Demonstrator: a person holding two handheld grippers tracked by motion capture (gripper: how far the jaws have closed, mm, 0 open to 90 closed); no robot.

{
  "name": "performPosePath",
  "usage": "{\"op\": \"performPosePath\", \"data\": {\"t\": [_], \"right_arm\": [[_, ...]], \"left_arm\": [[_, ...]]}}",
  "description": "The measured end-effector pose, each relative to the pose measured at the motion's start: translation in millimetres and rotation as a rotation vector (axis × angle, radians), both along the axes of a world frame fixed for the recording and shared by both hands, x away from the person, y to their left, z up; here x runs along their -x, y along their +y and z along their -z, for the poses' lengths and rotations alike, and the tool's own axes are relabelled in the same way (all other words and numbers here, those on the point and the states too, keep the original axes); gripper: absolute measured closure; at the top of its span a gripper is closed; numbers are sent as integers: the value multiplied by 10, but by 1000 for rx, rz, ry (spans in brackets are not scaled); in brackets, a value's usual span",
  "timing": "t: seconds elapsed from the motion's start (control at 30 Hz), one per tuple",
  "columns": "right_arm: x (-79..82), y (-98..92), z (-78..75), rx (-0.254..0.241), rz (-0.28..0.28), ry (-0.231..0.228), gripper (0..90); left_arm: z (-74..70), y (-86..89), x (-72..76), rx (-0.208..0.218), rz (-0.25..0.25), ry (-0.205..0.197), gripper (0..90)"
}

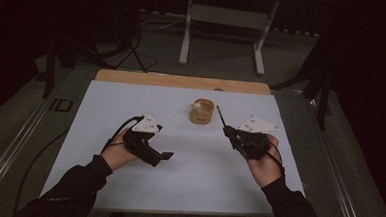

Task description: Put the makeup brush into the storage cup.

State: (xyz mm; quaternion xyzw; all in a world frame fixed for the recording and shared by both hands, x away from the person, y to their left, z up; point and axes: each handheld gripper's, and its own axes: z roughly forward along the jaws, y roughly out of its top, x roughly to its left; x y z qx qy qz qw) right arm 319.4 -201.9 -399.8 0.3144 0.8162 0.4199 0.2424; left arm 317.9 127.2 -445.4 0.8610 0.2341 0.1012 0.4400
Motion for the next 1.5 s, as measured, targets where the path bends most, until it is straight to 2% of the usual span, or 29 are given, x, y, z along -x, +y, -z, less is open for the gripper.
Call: {"op": "performPosePath", "data": {"t": [0.13, 0.2, 0.27, 0.33, 0.47, 0.53, 0.6, 0.7, 0.77, 0.83, 0.9, 1.03, 1.1, 1.17, 1.27, 1.37, 1.5], "right_arm": [[-33, 12, -29, -37, 6, -4, 858], [-38, 12, -38, -67, 4, -3, 858], [-34, 15, -41, -92, 6, 3, 858], [-28, 22, -39, -106, 4, 1, 858], [-21, 36, -22, -129, 4, 12, 858], [1, 44, -5, -132, 5, 3, 858], [31, 50, 20, -155, 3, 7, 858], [84, 91, 60, -161, -10, 3, 858], [110, 119, 71, -155, -16, -3, 858], [124, 140, 72, -156, -21, -5, 858], [128, 152, 66, -155, -26, -5, 858], [119, 162, 54, -179, -31, 6, 858], [118, 175, 53, -179, -36, 11, 858], [125, 192, 52, -182, -42, 10, 858], [132, 211, 47, -189, -44, 11, 858], [134, 234, 36, -196, -46, 12, 858], [134, 266, 17, -199, -53, 7, 858]], "left_arm": [[124, 73, 68, 32, -32, 14, 21], [172, 115, 95, 68, -47, 22, 21], [229, 148, 125, 99, -71, 0, 21], [277, 157, 144, 117, -77, 9, 21], [380, 142, 180, 194, -80, 41, 22], [432, 121, 198, 252, -61, 68, 41], [455, 85, 207, 311, -44, 99, 45], [428, 5, 214, 313, -33, 92, 45], [406, -37, 204, 323, -21, 105, 48], [388, -63, 193, 359, -25, 117, 53], [369, -91, 187, 368, -30, 105, 53], [348, -154, 152, 401, -13, 140, 52], [351, -193, 133, 409, -11, 138, 51], [356, -236, 102, 415, -4, 162, 51], [355, -294, 83, 415, 9, 175, 52], [343, -365, 74, 411, 27, 170, 52], [312, -470, 63, 410, 22, 162, 77]]}}
